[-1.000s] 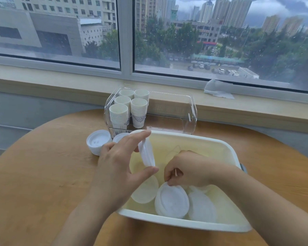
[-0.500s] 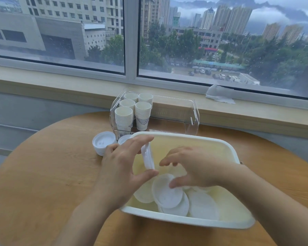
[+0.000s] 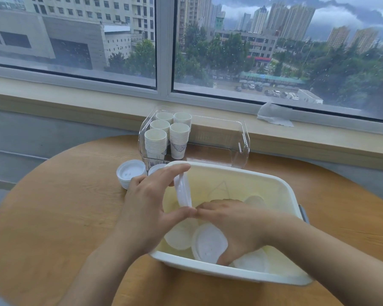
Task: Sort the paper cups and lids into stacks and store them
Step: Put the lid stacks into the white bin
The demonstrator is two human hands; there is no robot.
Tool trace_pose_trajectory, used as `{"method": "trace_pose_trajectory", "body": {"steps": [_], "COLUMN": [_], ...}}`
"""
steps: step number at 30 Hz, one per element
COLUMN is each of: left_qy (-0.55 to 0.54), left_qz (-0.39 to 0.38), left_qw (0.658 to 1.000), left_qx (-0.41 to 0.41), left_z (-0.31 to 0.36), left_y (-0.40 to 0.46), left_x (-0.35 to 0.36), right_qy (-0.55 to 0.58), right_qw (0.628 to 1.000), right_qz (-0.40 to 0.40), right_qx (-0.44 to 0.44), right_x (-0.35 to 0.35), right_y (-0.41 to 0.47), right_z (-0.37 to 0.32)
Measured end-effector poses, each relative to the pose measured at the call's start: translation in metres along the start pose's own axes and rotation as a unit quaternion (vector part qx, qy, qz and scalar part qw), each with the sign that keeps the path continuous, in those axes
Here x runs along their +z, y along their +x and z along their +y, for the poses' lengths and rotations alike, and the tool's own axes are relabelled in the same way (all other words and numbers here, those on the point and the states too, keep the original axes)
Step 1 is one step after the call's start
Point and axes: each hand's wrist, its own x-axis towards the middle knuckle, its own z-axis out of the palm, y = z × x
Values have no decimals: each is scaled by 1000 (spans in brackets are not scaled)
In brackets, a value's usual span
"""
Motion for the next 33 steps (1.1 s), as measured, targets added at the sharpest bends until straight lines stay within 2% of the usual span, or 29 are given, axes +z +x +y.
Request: {"method": "trace_pose_trajectory", "body": {"steps": [5, 11, 13, 16, 18, 22, 33], "left_qy": [9, 0, 4, 6, 9, 13, 22], "left_qz": [6, 18, 20, 21, 24, 15, -1], "left_qw": [1000, 1000, 1000, 1000, 1000, 1000, 1000], "left_qx": [6, 10, 9, 7, 10, 13, 9], "left_z": [0, 2, 3, 3, 2, 0, -4], "left_y": [-1, -4, -4, -5, -5, -6, -7], "left_x": [0, -1, -2, -2, -2, -1, -2], "right_qy": [-38, -79, -66, -18, -34, -56, 35], "right_qw": [999, 992, 993, 999, 999, 998, 991], "right_qz": [-5, 87, 86, 32, 6, 29, 83], "right_qx": [-12, 42, 42, 21, 11, 23, 96], "right_x": [11, 7, 5, 4, 8, 8, -16], "right_y": [0, 5, 5, 2, 2, 3, -8], "right_z": [-1, 14, 15, 13, 11, 15, 17]}}
